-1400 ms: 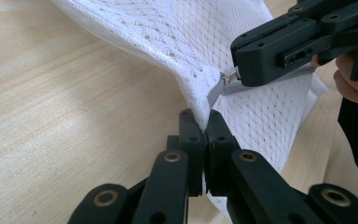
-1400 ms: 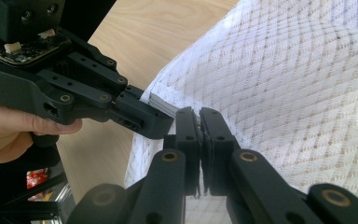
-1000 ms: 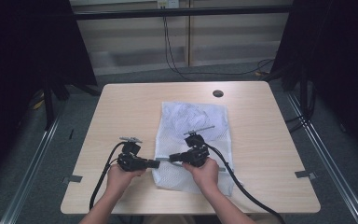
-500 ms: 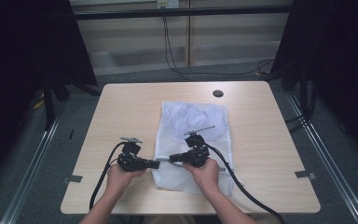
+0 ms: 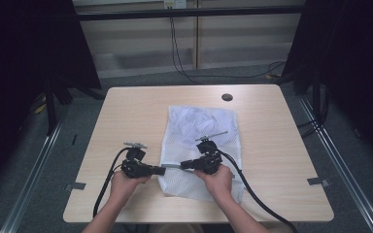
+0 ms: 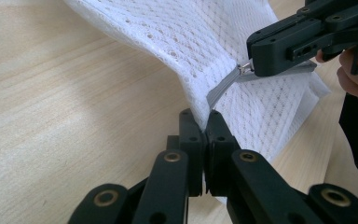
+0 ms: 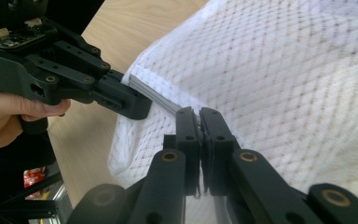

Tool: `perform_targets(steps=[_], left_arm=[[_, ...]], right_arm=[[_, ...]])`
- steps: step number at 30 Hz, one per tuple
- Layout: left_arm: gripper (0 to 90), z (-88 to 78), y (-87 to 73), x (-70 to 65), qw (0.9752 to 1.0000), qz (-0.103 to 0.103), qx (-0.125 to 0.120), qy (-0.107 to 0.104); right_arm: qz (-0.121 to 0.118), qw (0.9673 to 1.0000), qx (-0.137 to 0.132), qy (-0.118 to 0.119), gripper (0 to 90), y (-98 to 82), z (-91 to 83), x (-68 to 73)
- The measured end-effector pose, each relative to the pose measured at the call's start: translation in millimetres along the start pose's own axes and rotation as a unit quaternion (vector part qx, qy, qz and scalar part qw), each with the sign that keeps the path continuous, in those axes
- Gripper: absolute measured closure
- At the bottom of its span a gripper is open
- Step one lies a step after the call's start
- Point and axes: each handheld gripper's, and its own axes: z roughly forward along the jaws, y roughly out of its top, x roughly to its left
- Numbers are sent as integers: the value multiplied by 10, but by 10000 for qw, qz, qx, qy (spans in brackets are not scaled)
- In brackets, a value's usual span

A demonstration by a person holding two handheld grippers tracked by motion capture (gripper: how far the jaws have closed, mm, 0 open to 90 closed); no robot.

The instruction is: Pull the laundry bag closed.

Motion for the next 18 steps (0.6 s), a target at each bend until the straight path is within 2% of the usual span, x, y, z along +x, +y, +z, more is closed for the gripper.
perform_targets(steps=[1,3,8,10,18], left_arm=[[881,3,1,7,10000,49,34,-67],[881,0,3,10,9999,78,50,-69],[881,9,0,-3,10000,37,42,-61],[881,10,0,0,9999,10,46,-154],[883,10,0,1,9999,1,57,-155]], right_arm=[[-2,10000,-5,-20,869,-3,-6,-1],[2,10000,10,-4,869,-10,-22,-3],[-20,10000,10,0,869,-15,-29,1],[-25,10000,-5,24,870,-19,-38,-7],[-62,10000,21,-7,869,-26,-71,-7]])
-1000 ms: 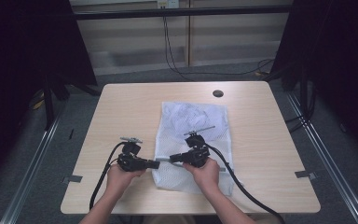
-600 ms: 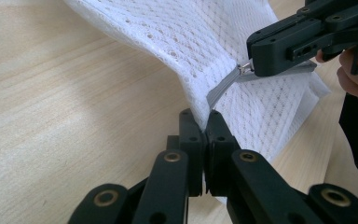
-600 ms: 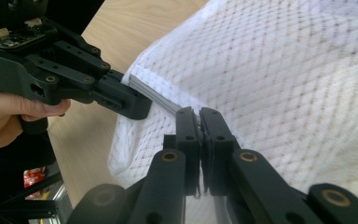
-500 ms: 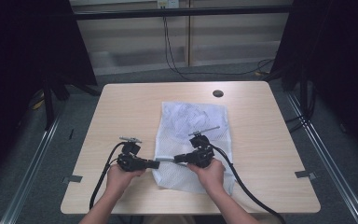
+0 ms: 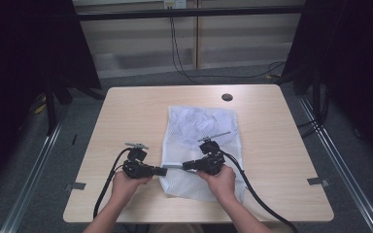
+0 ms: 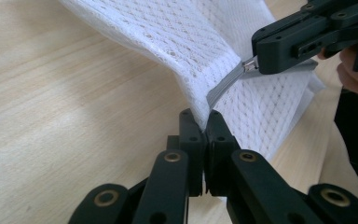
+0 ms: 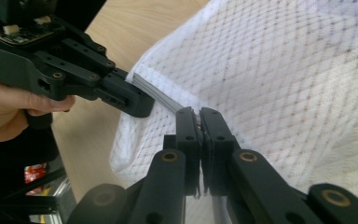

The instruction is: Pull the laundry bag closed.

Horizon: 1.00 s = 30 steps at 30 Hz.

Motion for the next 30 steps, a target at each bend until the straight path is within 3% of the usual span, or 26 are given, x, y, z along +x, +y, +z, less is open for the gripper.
perform_targets(steps=[3,30], left_arm=[[883,-5,0,-3,10000,-7,-63,69],[886,-4,-7,12,9998,-65,-72,-152]], right_arm=[[11,10000,-16,25,870,-5,-16,-19],[97,9999,-35,108,870,-54,-140,-126]])
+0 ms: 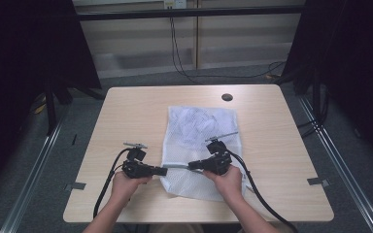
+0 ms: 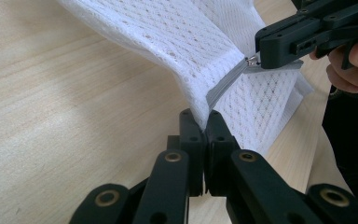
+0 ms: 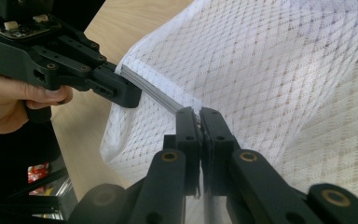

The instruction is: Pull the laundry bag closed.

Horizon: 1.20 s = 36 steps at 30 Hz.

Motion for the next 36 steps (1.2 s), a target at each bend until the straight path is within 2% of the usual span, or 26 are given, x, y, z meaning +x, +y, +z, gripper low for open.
perform_targets(steps=[2,5,6,8,10,13,17,20,23,24,25,26,28,33,36], left_arm=[[885,6,-2,-5,10000,-20,-12,-21],[886,-8,-6,13,10000,-53,-56,20],[886,-10,-7,18,10000,-68,-52,-17],[886,-1,-9,8,9999,-76,-91,25],[886,-2,-7,9,10000,-51,-21,-29],[886,-10,-9,12,9999,-86,-52,7],[886,-12,-11,13,9999,-138,-77,-57],[886,-1,-11,10,9999,-81,-33,-61],[886,-5,-10,9,10000,-85,-26,-42],[886,-7,-13,4,9999,-157,-39,-55],[886,-12,-12,15,9999,-122,-53,-44],[886,-13,-15,11,9998,-182,-65,-81],[886,-4,-16,4,9998,-170,-52,-77],[886,-10,-14,12,9999,-129,-50,-32],[886,-3,-18,0,9998,-191,-37,-68]], right_arm=[[0,10000,-4,8,870,0,-4,-3],[-89,9999,32,-136,870,0,-20,-10],[-27,10000,6,-77,870,-7,-42,-32],[-34,10000,2,-71,870,-11,-57,-32],[-47,10000,11,-87,870,-14,-62,-30],[-68,9999,2,-93,869,-19,-84,-45],[-39,10000,-13,-87,870,-30,-110,-74],[-59,10000,-24,-62,870,-41,-129,-90],[-18,10000,-22,-33,870,-46,-131,-95],[-38,10000,-25,-55,870,-51,-135,-105],[-38,10000,-25,-55,870,-51,-135,-105],[34,10000,-56,-13,870,-62,-149,-130],[66,10000,-62,28,870,-69,-152,-142],[44,10000,-59,13,869,-80,-164,-138],[29,10000,-54,6,870,-81,-170,-136]])
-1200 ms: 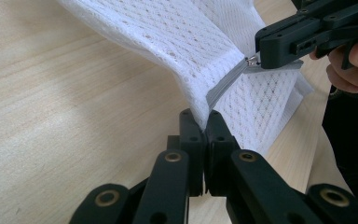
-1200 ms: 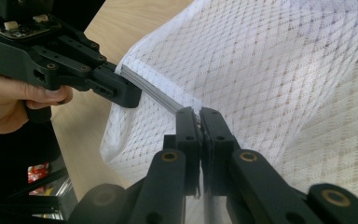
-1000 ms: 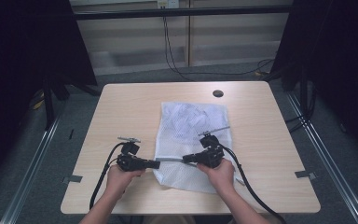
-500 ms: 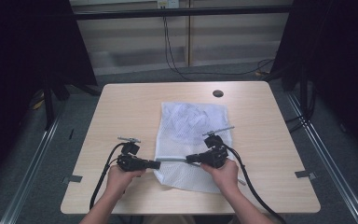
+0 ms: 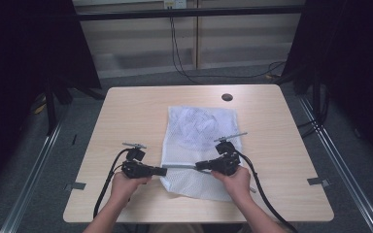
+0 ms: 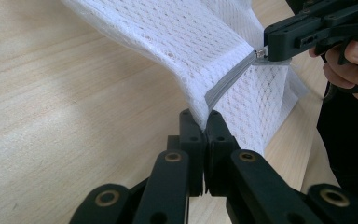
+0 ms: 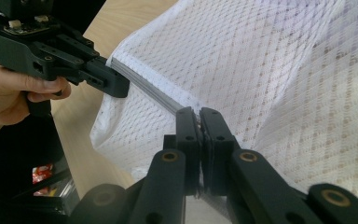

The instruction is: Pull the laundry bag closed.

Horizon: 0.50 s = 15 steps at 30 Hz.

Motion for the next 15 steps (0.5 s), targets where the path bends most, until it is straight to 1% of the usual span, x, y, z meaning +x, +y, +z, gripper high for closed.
perform_targets(steps=[3,4,5,7,10,15], left_arm=[[886,-5,2,9,10000,54,24,38],[885,-3,-2,0,10000,-39,-1,28],[885,-2,-3,0,10000,-37,-15,25],[885,-5,0,10,10000,47,33,25],[885,0,1,8,10000,28,33,-29],[885,0,-1,0,10000,12,13,-32]], right_arm=[[2,10000,-1,-1,870,-5,-3,-6],[-21,10000,17,6,870,-13,-11,-20],[-21,10000,17,6,870,-13,-11,-20],[5,10000,7,-7,870,-22,-25,-40],[-16,10000,1,21,870,-30,-46,-53],[12,10000,-25,66,869,-40,-55,-65]])
